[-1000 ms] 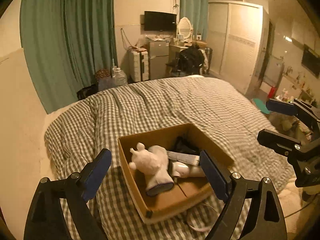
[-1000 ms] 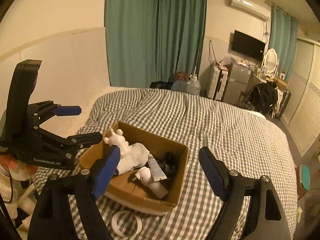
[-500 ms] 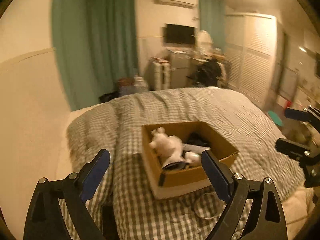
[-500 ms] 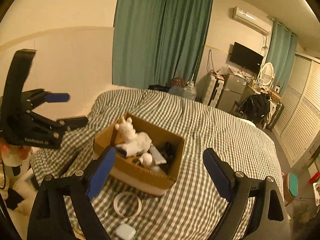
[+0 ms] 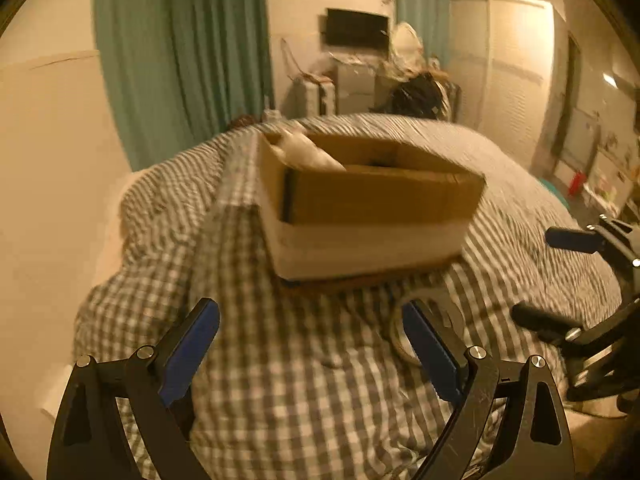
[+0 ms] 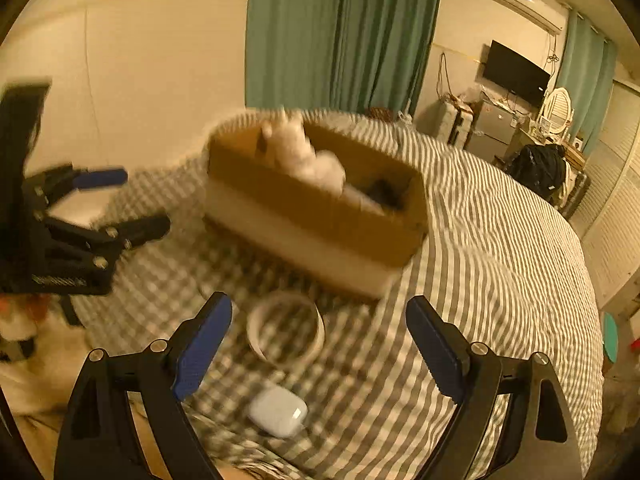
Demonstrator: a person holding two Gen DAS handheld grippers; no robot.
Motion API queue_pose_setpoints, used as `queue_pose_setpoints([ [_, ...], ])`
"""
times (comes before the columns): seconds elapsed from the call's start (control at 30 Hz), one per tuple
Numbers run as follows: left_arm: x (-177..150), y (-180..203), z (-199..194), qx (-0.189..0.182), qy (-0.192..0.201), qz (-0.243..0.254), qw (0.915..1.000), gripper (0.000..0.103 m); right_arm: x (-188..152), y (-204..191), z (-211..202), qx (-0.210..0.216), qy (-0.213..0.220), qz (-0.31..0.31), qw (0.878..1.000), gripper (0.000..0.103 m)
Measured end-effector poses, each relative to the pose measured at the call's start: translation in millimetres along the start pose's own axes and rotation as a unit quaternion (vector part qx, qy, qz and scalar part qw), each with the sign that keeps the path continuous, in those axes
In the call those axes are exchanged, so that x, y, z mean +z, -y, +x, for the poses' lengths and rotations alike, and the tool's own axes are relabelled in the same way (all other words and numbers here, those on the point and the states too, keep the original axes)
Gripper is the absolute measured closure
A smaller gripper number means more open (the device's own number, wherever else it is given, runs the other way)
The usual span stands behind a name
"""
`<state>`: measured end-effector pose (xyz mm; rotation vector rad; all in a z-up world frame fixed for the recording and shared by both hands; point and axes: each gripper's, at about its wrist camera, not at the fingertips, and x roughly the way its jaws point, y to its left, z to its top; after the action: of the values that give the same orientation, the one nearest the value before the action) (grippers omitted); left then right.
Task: Organize objects
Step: 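Withdraw both tools from the box toward the tape roll and white case, then grasp the white case with the right tool while the left tool grasps the tape roll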
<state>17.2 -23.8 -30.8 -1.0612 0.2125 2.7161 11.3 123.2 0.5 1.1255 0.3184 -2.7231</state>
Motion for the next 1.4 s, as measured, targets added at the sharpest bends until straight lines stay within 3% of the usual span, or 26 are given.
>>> queue_pose_setpoints([
  [0.2,-21,24,22,0.006,-0.015,0.02,0.9997,0.008,-40,0,38,0.002,-0.057,0.013,0.998,0.014],
  [0.4,-37,29,39,0.006,-0.04,0.023,0.9989,0.007,-60,-10,51,0.019,-0.076,0.005,0.997,0.014],
  [0.7,-47,37,46,0.004,-0.049,0.038,0.9981,0.007,-83,-32,65,0.046,-0.115,-0.019,0.992,0.032],
  [0.83,-48,34,49,0.003,-0.052,0.036,0.998,0.008,-91,-38,74,0.059,-0.135,-0.027,0.989,0.034],
  [0.9,-48,33,51,0.009,-0.051,0.036,0.998,0.007,-96,-37,79,0.055,-0.141,-0.026,0.988,0.045],
  [1.17,-50,38,58,0.0,-0.058,0.042,0.9974,0.007,-94,-29,64,0.053,-0.116,-0.025,0.992,0.045],
  [1.4,-48,58,72,-0.031,-0.062,0.053,0.9962,0.008,-83,18,40,0.001,-0.072,0.017,0.997,0.045],
])
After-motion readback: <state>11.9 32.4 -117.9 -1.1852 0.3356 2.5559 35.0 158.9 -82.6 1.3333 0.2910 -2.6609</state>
